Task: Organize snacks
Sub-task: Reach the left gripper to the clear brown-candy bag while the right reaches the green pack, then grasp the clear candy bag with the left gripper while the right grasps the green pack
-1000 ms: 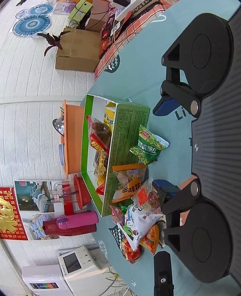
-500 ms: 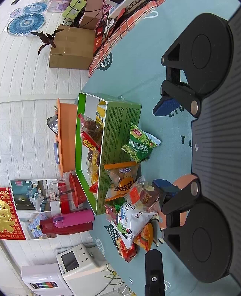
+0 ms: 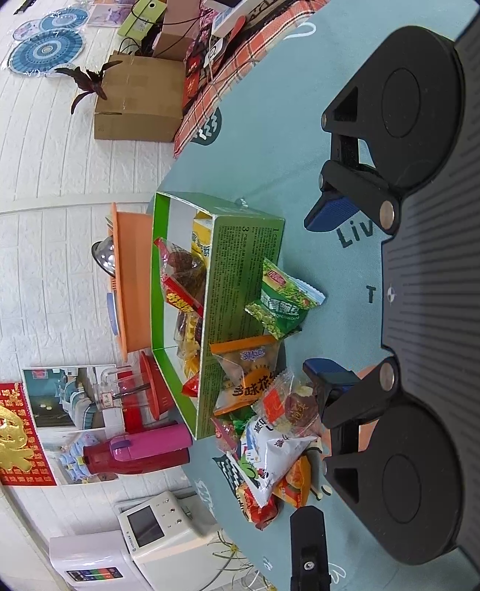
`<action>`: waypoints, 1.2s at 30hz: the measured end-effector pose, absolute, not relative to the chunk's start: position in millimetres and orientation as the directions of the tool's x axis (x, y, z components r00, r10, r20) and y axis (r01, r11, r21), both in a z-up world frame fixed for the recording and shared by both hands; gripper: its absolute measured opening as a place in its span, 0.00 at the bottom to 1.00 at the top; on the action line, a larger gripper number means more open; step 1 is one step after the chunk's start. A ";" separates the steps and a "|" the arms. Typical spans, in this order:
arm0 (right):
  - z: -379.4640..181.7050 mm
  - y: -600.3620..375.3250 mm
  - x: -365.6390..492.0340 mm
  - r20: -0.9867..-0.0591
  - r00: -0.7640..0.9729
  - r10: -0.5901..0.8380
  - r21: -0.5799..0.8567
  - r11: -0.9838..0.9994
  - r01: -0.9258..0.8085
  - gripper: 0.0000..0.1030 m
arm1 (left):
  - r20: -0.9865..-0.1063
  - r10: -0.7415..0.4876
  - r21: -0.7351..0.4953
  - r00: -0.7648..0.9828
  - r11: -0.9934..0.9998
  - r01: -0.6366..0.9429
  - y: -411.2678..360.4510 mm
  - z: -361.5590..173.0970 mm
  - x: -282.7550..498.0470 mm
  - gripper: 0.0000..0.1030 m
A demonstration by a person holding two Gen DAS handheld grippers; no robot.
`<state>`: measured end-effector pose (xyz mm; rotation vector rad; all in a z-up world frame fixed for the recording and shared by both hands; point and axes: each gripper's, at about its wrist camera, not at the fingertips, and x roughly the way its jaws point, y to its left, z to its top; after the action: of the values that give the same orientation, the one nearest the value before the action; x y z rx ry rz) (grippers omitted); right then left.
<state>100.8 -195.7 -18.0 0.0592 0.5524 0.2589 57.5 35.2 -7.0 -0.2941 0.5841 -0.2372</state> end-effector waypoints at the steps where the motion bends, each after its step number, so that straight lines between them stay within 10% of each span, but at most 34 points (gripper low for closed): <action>1: -18.0 -196.6 101.5 -0.511 0.818 0.265 0.126 0.964 -0.233 1.00 | -0.500 -0.311 -0.333 0.809 0.931 0.152 32.6 -6.0 57.8 1.00; 16: -31.8 -186.1 165.1 -0.584 0.742 0.331 0.000 0.913 -0.408 1.00 | -0.532 -0.401 -0.242 0.746 0.916 0.320 -12.4 -7.2 131.8 0.96; 18: -34.1 -187.6 170.0 -0.595 0.718 0.359 0.025 0.902 -0.430 0.65 | -0.557 -0.411 -0.244 0.722 0.912 0.330 -15.3 -14.8 138.7 0.76; 19: -34.1 -189.7 169.3 -0.604 0.703 0.376 0.051 0.898 -0.436 0.62 | -0.568 -0.411 -0.244 0.713 0.911 0.332 -15.7 -18.3 140.4 0.62; 21: -32.7 -193.7 161.0 -0.603 0.704 0.375 0.048 0.898 -0.437 0.24 | -0.567 -0.431 -0.263 0.701 0.902 0.342 -15.3 -22.7 141.7 0.69; 23: -31.0 -200.4 151.8 -0.602 0.698 0.387 0.066 0.896 -0.440 0.22 | -0.570 -0.438 -0.272 0.695 0.899 0.343 -15.4 -24.4 143.4 0.77; 24: -30.3 -204.1 147.6 -0.603 0.692 0.397 0.080 0.893 -0.442 0.23 | -0.578 -0.426 -0.261 0.696 0.905 0.337 -16.8 -24.5 143.4 0.99; 28: -27.9 -209.0 135.2 -0.599 0.685 0.415 0.049 0.873 -0.485 0.49 | -0.576 -0.427 -0.252 0.697 0.904 0.346 -16.7 -22.5 133.8 1.00; 32: -27.2 -210.0 142.1 -0.565 0.717 0.408 0.003 0.870 -0.493 1.00 | -0.581 -0.436 -0.272 0.688 0.900 0.340 -11.9 -24.0 131.5 1.00; 36: -30.8 -205.2 156.3 -0.556 0.722 0.413 -0.040 0.854 -0.519 1.00 | -0.588 -0.409 -0.260 0.698 0.913 0.316 -16.0 -26.5 133.5 1.00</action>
<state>156.3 -205.2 -30.8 -0.1990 0.5640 0.5185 133.5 -16.0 -26.5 -0.1428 0.6884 -0.4052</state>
